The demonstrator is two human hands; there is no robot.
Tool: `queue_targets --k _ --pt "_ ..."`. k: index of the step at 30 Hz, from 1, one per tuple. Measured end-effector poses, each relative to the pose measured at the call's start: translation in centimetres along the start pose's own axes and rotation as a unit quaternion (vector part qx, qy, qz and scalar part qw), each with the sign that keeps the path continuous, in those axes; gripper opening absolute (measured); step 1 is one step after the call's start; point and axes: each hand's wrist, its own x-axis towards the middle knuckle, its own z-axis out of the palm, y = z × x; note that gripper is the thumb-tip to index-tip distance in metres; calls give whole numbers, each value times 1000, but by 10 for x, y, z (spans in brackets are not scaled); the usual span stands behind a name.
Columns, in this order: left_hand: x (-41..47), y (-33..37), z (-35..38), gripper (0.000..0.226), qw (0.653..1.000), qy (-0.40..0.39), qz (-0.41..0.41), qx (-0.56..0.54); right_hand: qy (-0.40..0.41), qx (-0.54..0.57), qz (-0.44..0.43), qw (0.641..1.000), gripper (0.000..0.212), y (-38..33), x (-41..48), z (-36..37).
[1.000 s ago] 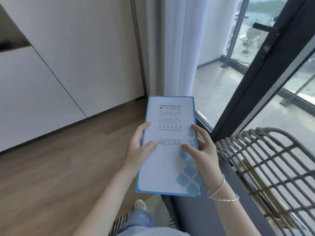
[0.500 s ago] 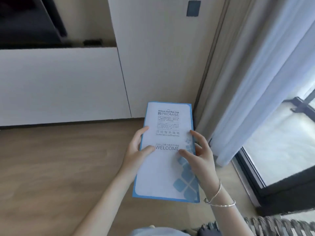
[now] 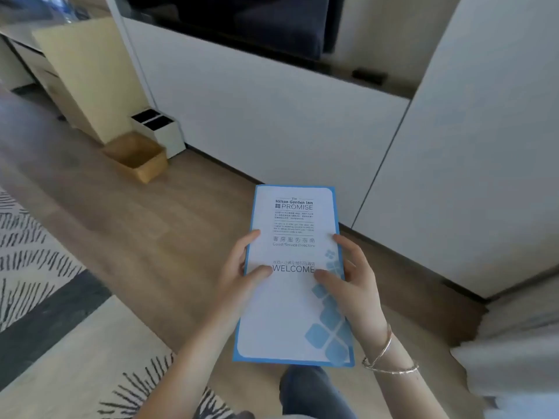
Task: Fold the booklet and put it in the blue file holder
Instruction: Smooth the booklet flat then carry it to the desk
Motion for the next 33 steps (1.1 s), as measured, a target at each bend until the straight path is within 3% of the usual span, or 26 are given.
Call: queue_targets --k 8,20,28,33 --pt "84 5 -26 59 979 201 22 -35 -214 -44 -13 976 56 -10 150 65" --pt "177 16 -78 59 907 414 -4 -73 -411 -70 34 908 54 -12 301 196" --pt "235 -2 -216 59 852 513 -16 -100 -495 -99 45 862 62 16 347 378" --pt "287 18 -338 57 845 525 3 -103 -522 -80 50 848 62 8 376 523"
